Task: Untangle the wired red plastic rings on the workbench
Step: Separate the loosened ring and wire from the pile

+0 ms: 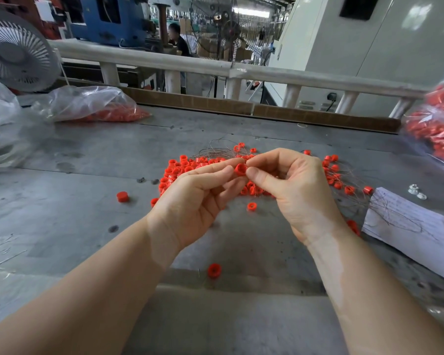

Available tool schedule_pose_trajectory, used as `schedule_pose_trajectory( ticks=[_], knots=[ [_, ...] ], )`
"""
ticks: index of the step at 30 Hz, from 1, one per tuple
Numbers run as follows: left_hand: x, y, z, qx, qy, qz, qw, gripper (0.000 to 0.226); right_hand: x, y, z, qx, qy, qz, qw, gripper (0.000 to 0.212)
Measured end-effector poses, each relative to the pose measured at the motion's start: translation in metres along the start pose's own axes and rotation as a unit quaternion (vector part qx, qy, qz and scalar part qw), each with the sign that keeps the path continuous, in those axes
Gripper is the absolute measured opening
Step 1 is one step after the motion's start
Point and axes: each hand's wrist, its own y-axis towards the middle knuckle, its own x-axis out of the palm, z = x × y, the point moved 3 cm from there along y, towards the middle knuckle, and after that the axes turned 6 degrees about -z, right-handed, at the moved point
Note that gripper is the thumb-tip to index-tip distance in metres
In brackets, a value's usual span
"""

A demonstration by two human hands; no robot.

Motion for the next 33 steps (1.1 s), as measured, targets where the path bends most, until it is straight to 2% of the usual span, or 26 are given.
schedule_pose_trajectory(
  ticks=[11,33],
  knots=[
    [-0.0009,-0.0005,-0.0017,-0.015,-0.006,0.004,1.000,0.022,0.0002,-0.0005,-0.0024,0.008,0.014,-0.004,1.000,0.023],
    [-0.0003,-0.0019,0.0009,-0.020,-0.046,-0.023,0.998,0.023,0.0005,-0.0012,-0.0052,0.066,0.131,-0.041,0.988,0.020]
  ],
)
